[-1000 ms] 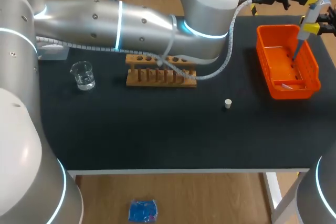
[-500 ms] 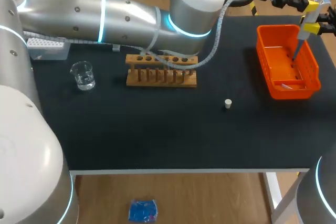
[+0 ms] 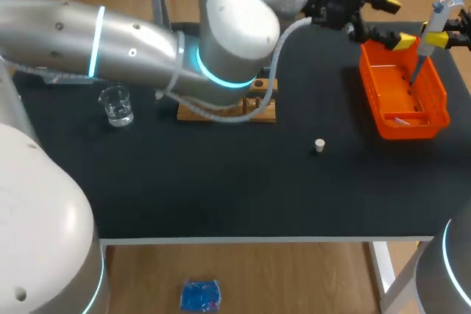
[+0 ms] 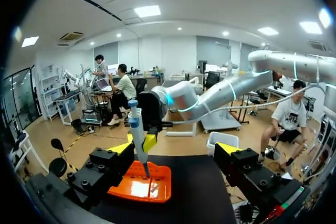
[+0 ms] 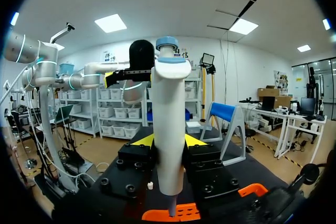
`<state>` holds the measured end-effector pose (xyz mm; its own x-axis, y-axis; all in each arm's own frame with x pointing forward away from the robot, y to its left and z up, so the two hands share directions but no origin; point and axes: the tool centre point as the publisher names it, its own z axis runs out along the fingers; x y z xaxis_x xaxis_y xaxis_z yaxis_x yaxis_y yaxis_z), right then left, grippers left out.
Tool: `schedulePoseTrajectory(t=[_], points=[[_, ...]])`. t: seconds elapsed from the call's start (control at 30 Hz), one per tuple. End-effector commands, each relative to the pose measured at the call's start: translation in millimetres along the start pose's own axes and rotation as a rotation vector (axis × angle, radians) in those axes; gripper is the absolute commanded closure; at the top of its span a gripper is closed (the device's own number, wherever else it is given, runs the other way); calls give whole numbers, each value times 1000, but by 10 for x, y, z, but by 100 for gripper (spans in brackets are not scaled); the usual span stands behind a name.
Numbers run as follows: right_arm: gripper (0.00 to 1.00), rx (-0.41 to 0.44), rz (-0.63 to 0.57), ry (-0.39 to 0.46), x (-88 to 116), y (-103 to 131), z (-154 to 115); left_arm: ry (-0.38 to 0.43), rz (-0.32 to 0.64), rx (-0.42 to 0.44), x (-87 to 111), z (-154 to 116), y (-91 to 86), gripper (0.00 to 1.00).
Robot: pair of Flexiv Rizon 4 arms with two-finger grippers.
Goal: Invert the test tube, pick up the pipette, mount the tip to pipette, aspirate from beaker and dispense into the tube, eject the tip, return the pipette, and cap with the stopper.
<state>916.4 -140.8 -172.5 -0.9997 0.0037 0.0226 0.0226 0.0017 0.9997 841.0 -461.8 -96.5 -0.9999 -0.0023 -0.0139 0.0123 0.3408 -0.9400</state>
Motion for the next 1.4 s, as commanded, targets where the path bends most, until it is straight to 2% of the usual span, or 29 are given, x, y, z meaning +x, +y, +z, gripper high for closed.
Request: schedulePoseTrajectory(t=[0.03,0.57,1.0,1.4], points=[[100,2,0,4,-8,6,-9,-40,-4,94,227,-149,227,0],[100,2,0,4,-8,6,-9,-66,-38,176,577,-421,844,0],[100,2,0,4,-8,6,-9,-120,-47,273,727,-589,1203,0],[100,2,0,4,-8,6,-9,-125,-67,289,802,-756,1430,0]])
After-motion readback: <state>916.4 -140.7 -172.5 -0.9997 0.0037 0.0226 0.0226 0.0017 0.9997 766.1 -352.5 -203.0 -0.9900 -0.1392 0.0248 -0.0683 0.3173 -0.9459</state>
